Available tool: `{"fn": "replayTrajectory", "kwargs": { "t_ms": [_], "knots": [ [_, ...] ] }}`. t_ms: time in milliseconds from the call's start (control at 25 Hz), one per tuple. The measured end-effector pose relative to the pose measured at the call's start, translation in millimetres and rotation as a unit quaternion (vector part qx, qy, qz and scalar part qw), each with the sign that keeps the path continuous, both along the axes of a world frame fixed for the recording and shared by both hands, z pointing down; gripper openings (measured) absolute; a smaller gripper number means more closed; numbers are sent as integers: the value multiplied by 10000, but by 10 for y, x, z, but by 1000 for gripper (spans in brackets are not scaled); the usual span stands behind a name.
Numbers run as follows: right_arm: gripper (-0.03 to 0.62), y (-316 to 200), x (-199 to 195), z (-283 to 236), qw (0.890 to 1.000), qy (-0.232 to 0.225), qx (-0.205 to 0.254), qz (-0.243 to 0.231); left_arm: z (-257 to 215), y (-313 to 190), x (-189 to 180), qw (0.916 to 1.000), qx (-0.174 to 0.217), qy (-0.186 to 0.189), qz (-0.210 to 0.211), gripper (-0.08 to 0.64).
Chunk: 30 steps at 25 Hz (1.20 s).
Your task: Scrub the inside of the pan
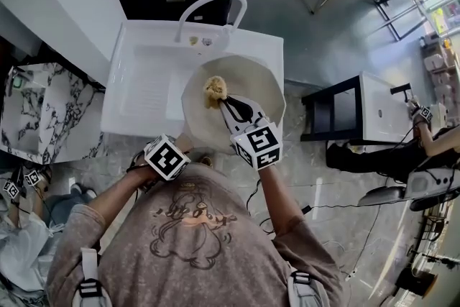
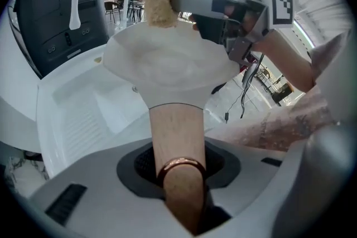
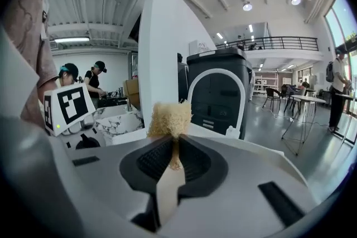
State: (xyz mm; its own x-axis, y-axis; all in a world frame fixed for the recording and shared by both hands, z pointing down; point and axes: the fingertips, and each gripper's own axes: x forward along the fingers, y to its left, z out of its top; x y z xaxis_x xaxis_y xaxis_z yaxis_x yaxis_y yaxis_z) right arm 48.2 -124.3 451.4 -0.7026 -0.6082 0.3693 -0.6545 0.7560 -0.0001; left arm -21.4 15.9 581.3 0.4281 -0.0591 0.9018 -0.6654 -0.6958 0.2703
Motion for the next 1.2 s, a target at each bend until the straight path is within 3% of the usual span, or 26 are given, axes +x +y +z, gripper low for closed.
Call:
{"fn": "replayTrajectory", "kwargs": {
  "t_ms": [240,480,680,880,1200],
  "knots": [
    [48,-32,-91,374,9941,956,-434,-272,22,79,114,9994,-51,53,324,144],
    [48,4,-44,833,9773,1813,-930,-581,49,168,161,9988,-200,86,441,146],
    [48,134,-97,1074,9707,1941,-1144,-840,24,158,205,9984,-187,156,503,146],
    [48,92,-164,1180,9652,2223,-1063,-881,-7,145,216,9985,-231,225,442,146],
    [48,19,-200,1193,9697,2140,-877,-794,-9,173,255,9986,-120,191,474,146]
  ]
}}
